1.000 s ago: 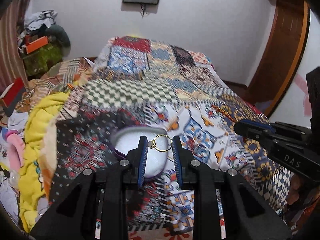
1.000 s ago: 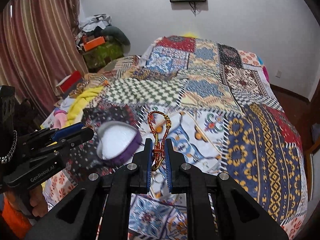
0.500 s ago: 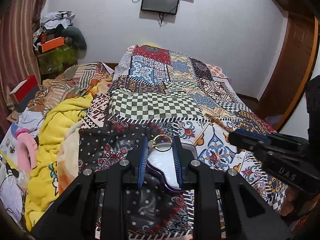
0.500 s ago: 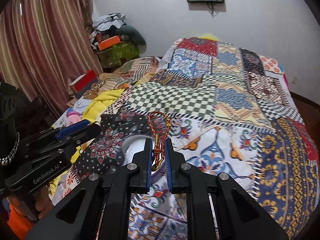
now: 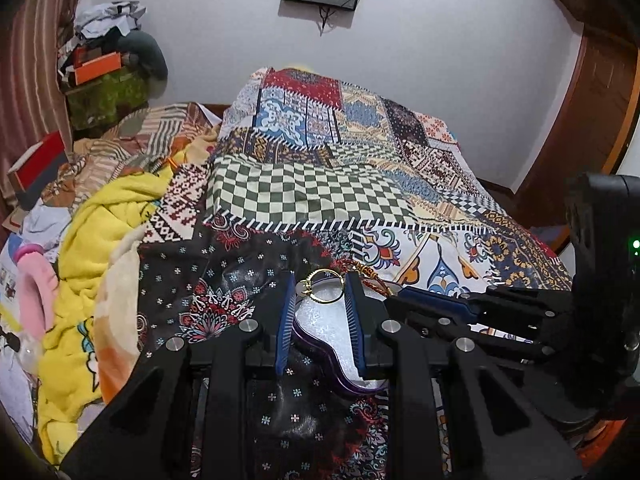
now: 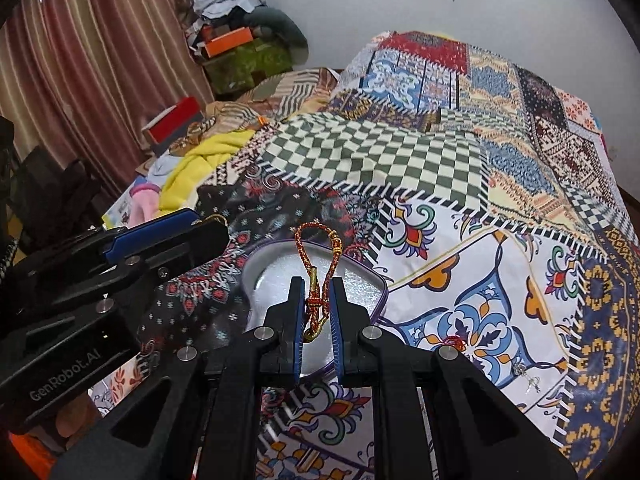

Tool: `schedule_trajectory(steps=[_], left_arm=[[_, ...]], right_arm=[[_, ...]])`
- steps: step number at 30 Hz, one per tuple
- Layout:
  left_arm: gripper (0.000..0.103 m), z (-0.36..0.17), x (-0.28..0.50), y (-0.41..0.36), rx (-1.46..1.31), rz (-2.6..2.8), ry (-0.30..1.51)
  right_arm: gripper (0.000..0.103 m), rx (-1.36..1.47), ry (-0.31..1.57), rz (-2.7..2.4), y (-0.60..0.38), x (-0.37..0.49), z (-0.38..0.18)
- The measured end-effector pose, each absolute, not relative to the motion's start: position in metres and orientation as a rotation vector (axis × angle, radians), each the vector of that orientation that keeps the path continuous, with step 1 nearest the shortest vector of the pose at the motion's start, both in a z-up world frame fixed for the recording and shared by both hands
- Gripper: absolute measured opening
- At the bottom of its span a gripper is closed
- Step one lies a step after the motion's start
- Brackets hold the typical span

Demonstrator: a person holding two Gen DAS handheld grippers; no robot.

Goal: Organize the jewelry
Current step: 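Carry the bracelet into the purple tin with the right tool while the left tool carries the ring there, then open both tools over the tin and move them back toward the remaining jewelry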

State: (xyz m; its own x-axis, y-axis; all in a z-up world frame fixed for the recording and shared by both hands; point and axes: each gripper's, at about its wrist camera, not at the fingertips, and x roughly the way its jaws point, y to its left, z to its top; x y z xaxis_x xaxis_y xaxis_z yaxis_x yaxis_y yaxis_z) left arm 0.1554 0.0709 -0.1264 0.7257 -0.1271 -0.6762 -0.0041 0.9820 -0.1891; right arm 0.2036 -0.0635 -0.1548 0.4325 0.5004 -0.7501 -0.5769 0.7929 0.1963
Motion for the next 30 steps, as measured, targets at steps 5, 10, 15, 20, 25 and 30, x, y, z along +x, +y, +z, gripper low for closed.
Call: schedule_trajectory(steps=[5,10,15,20,25,30], left_arm=[[0.024,-0.142,0.168,0.07,-0.192,-0.087,0.804],[0.024,-0.15,0.175,0.069,-0.198,-0.091,0.83],[0.024,-0.152,0.177,0.069,-0.202,-0.095,0.846],[0.024,-0.148,0.175,0.068,-0.189,-0.091,0.842],[0.024,-0.139,0.169,0.067,-0.179,-0.08,0.827],[0.024,-0.126,0.16,0.067,-0.16,-0.067,0.802]], right_arm=[[0.011,-0.099,0.924,0.675,-0.063,0.207,-0.16],[0.011,-0.112,0.931,0.686,-0.062,0.206,-0.162],[0.012,-0.131,0.938,0.689,-0.06,0.207,-0.165],[0.014,-0.153,0.962,0.694,-0.059,0.204,-0.166],[0.019,-0.146,0.952,0.685,-0.065,0.202,-0.159],[0.026,-0.126,0.917,0.674,-0.074,0.198,-0.143]])
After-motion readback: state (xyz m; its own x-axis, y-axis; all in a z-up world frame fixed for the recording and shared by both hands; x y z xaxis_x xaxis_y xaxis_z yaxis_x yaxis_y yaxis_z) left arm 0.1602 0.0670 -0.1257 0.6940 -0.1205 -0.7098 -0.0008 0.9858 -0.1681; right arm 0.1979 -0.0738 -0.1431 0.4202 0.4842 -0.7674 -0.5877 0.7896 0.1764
